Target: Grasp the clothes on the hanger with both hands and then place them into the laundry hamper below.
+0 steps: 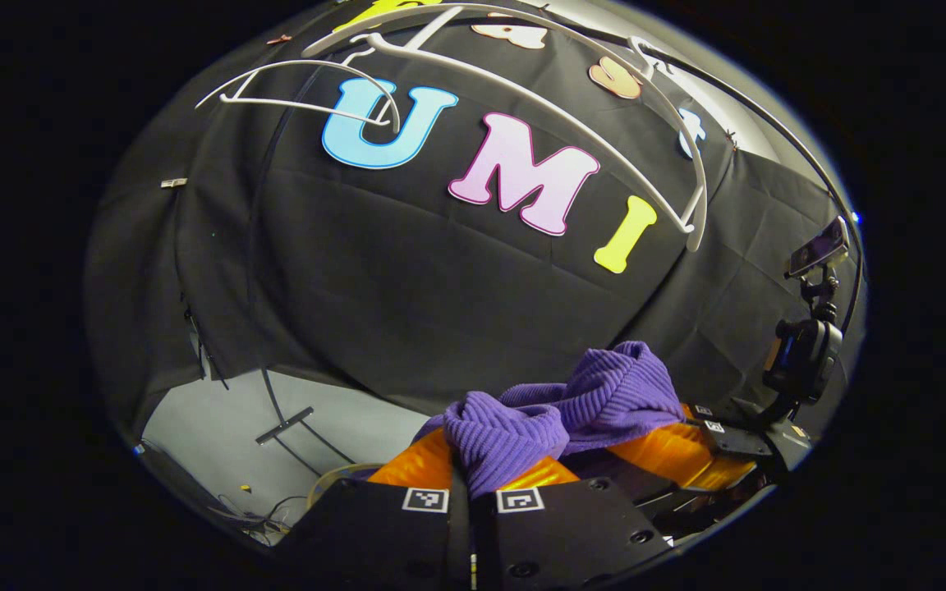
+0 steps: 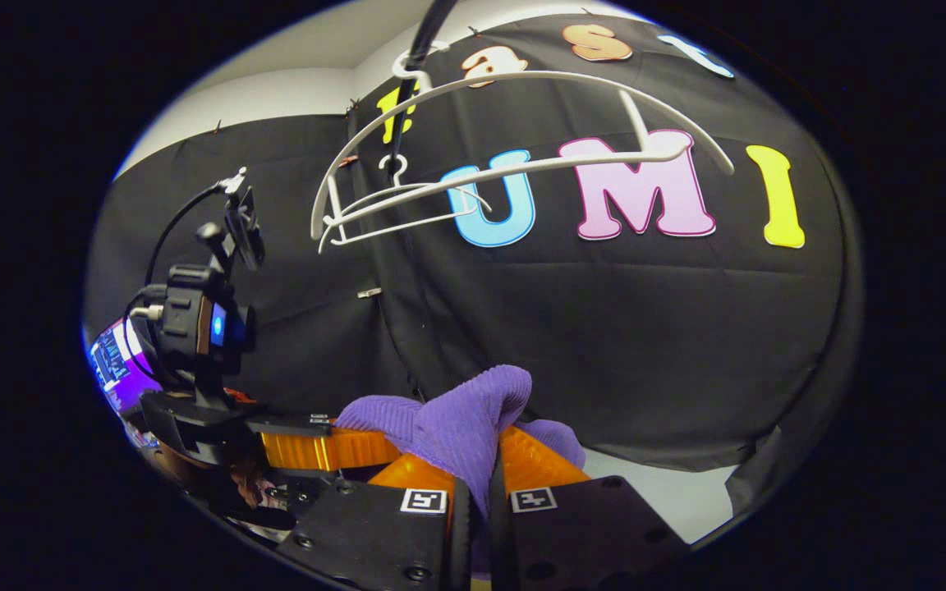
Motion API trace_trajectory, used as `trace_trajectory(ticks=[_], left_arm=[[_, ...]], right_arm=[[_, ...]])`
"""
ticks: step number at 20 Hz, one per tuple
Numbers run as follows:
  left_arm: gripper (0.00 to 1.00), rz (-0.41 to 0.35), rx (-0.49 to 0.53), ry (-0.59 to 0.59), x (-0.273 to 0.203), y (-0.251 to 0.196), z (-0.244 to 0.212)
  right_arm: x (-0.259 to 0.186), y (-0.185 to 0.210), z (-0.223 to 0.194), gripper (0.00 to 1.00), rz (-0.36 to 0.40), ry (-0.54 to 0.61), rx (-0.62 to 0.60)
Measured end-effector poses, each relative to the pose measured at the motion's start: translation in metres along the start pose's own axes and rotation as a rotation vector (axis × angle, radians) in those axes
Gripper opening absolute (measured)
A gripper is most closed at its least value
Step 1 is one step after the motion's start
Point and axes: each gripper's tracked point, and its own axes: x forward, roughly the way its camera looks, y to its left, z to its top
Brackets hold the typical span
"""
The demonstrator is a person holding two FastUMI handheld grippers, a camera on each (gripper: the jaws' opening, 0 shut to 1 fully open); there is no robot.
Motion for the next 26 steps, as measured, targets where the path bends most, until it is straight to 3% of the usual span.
trace_trajectory(ticks=[10, 16, 19, 20, 23, 25, 26], left_arm=[[0.07, 0.042, 0.016, 0.098, -0.007, 0.019, -0.033], [0.16, 0.134, 0.042, 0.186, -0.009, 0.045, -0.06], [0.77, 0.192, 0.054, 0.301, -0.01, 0.069, -0.104], [0.97, 0.187, 0.039, 0.317, -0.015, 0.07, -0.11], [0.96, 0.19, 0.02, 0.338, -0.022, 0.078, -0.12], [0.95, 0.19, 0.001, 0.32, -0.024, 0.081, -0.114], [0.95, 0.183, -0.013, 0.302, -0.023, 0.08, -0.107]], right_arm=[[-0.001, 0.006, -0.044, 0.13, 0.0, 0.131, 0.007], [0.0, -0.018, -0.085, 0.14, -0.092, 0.307, -0.164], [-0.013, -0.034, -0.127, 0.67, -0.096, 0.42, -0.253], [-0.018, -0.032, -0.131, 0.68, -0.09, 0.441, -0.251], [-0.023, -0.033, -0.135, 0.81, -0.091, 0.453, -0.221], [-0.021, -0.035, -0.129, 0.95, -0.1, 0.443, -0.221], [-0.018, -0.035, -0.123, 0.95, -0.102, 0.428, -0.216]])
